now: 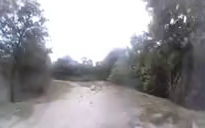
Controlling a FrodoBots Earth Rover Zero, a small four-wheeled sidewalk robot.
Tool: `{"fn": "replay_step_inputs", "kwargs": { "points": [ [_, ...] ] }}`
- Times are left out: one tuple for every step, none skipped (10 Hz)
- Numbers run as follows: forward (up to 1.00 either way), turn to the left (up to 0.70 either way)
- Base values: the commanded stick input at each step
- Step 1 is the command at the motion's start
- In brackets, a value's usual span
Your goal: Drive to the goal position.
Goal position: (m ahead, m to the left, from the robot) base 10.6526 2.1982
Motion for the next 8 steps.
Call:
{"fn": "replay_step_inputs", "kwargs": {
  "points": [
    [0.85,0.0],
    [0.85,0.0],
    [0.85,0.0],
    [0.85,0.0],
    [0.85,0.0],
    [0.85,0.0],
    [0.85,0.0],
    [0.85,0.0]
  ]
}}
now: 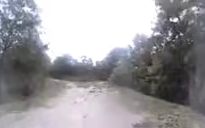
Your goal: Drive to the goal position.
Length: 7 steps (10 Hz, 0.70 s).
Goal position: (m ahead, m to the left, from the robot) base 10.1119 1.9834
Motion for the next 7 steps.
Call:
{"fn": "replay_step_inputs", "kwargs": {
  "points": [
    [0.85,0.0],
    [0.85,0.0],
    [0.85,0.0],
    [0.85,0.0],
    [0.85,0.0],
    [0.85,0.0],
    [0.85,0.0]
  ]
}}
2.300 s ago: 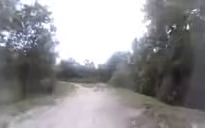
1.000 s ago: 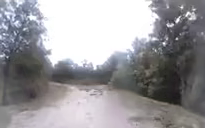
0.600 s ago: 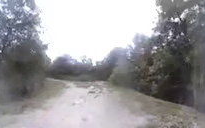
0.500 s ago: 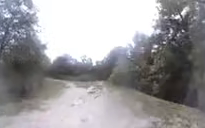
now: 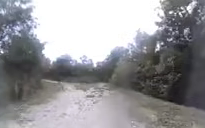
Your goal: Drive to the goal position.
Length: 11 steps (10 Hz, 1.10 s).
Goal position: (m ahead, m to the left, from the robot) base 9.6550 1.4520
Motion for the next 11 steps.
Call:
{"fn": "replay_step_inputs", "kwargs": {
  "points": [
    [0.85,0.0],
    [0.85,0.0],
    [0.85,0.0],
    [0.85,0.0],
    [0.85,0.0],
    [0.85,0.0],
    [0.85,0.0],
    [0.85,0.0],
    [0.85,0.0],
    [0.85,0.0],
    [0.85,0.0]
  ]
}}
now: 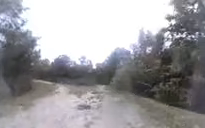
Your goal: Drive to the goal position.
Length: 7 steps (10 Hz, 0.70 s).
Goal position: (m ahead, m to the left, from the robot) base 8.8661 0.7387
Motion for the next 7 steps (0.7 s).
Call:
{"fn": "replay_step_inputs", "kwargs": {
  "points": [
    [0.85,0.0],
    [0.85,0.0],
    [0.85,0.0],
    [0.85,0.0],
    [0.85,0.0],
    [0.85,0.0],
    [0.85,0.0]
  ]
}}
